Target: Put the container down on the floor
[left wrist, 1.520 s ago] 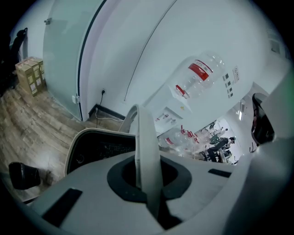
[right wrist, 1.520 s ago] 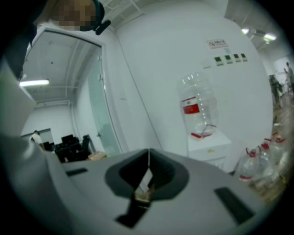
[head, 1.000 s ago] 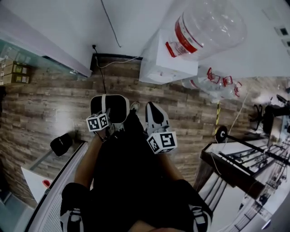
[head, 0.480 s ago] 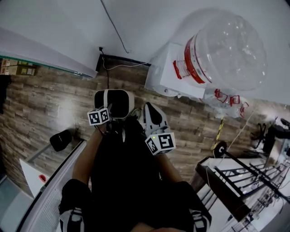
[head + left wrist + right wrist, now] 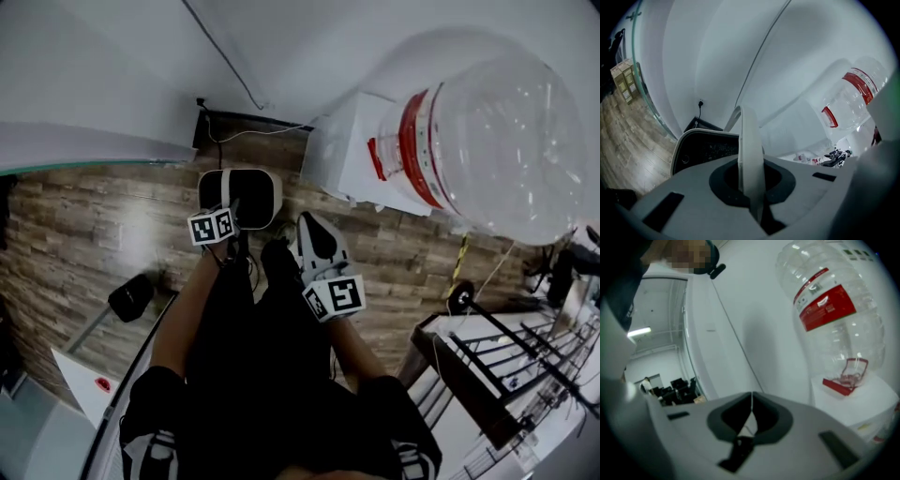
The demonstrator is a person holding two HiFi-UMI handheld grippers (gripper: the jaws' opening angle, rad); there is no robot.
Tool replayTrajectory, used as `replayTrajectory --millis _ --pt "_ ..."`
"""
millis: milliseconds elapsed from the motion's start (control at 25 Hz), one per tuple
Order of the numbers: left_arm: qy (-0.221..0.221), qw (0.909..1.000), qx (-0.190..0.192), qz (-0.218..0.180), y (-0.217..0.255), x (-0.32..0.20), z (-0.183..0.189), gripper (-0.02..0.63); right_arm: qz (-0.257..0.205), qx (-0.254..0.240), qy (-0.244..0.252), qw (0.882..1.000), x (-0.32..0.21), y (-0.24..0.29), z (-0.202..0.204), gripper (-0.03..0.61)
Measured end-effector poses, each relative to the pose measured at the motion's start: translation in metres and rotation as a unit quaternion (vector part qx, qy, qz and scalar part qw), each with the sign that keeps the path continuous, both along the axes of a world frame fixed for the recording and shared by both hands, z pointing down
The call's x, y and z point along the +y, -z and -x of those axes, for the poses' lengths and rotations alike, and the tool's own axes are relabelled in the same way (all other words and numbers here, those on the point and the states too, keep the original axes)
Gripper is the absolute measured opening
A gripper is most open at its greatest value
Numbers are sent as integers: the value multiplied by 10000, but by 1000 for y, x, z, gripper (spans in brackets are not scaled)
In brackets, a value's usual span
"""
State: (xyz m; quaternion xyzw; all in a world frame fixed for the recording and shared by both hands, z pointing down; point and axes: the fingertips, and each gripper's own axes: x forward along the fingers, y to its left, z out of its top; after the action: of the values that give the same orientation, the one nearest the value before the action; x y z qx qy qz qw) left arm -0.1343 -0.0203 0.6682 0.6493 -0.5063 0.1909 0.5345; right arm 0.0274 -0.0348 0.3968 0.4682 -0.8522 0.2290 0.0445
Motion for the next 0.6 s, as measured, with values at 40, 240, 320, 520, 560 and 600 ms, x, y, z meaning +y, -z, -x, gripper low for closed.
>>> replayTrajectory --millis 40,240,320,520,560,600 --pt "-35 10000 5 17 -5 -6 2 25 -23 54 -13 10000 -4 -4 3 34" --pt "-195 9998 63 73 -32 -31 1 25 -43 237 -174 9996 -20 -31 10 34" --pt "-248 9997 38 59 -46 -45 -6 25 -57 249 -202 9995 -32 -44 9 34" --pt "-335 9993 -13 135 -99 -67 -9 25 173 190 -242 9994 -50 -92 16 34" --pt "-342 9993 -6 140 -110 -71 -12 25 220 199 -245 9993 -52 -101 15 34" --pt "-342 9993 3 148 -122 -75 -14 25 280 214 -254 9991 -52 -111 12 34"
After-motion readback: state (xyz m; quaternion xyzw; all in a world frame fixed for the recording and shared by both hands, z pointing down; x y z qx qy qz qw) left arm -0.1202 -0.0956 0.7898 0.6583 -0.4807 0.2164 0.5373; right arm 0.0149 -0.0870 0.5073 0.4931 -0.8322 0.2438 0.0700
